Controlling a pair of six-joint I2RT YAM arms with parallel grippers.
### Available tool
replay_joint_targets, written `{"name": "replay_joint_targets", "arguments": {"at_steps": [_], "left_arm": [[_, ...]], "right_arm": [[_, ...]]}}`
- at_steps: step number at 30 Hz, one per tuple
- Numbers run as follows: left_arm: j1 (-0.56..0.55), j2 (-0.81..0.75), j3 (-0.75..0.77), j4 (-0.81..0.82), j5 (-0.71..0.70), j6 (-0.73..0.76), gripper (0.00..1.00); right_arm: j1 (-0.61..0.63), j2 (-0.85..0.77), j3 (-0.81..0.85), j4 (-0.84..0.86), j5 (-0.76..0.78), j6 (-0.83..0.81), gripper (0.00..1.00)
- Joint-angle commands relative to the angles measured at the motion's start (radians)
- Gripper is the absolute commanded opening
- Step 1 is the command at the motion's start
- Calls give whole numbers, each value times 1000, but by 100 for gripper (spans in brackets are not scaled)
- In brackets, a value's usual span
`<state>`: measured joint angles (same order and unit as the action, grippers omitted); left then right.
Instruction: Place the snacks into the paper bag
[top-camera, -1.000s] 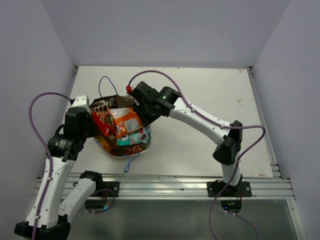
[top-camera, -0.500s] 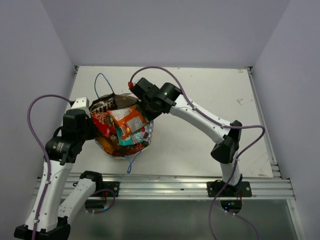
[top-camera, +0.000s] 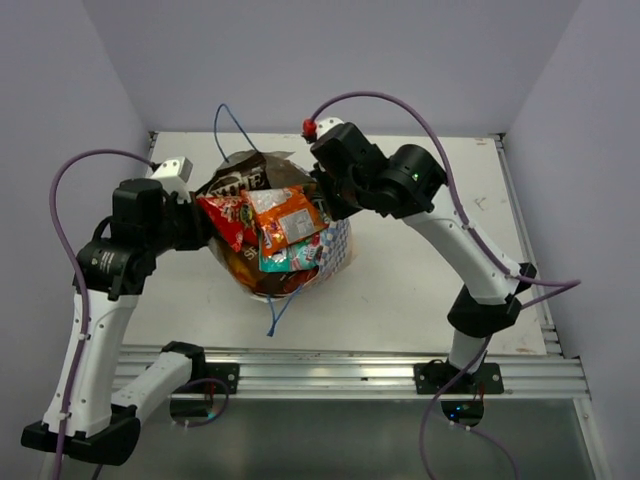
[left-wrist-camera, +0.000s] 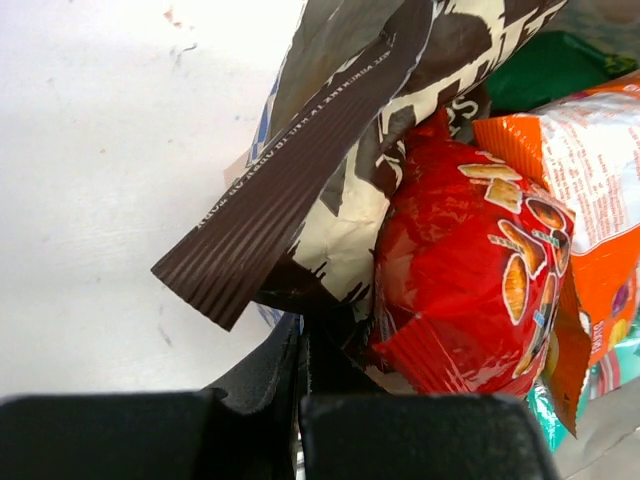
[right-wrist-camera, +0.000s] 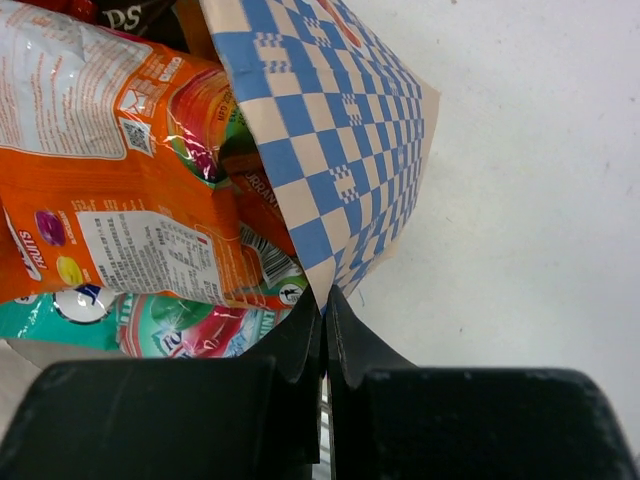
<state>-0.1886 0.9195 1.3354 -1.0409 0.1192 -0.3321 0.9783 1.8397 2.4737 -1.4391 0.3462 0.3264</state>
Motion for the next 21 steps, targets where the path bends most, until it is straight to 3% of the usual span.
{"name": "replay_joint_targets", "arguments": {"at_steps": [1, 4, 5, 9, 12, 21], "left_arm": [[-25, -21, -26, 175, 167, -41, 0], [-32, -45, -176, 235, 237, -64, 0], [-34, -56, -212, 252, 241, -68, 0], [-49, -87, -364, 306, 263, -50, 0], [-63, -97, -380, 318, 261, -42, 0], [-81, -44, -254, 371, 277, -42, 0]], "right_arm": [[8, -132, -77, -109, 71, 56, 0], [5, -207, -354, -15, 97, 75, 0], [7, -265, -528, 65, 99, 83, 0], [0, -344, -852, 213, 56, 155, 0], [-1, -362, -914, 247, 45, 186, 0], [-1, -320, -750, 155, 123, 172, 0]]}}
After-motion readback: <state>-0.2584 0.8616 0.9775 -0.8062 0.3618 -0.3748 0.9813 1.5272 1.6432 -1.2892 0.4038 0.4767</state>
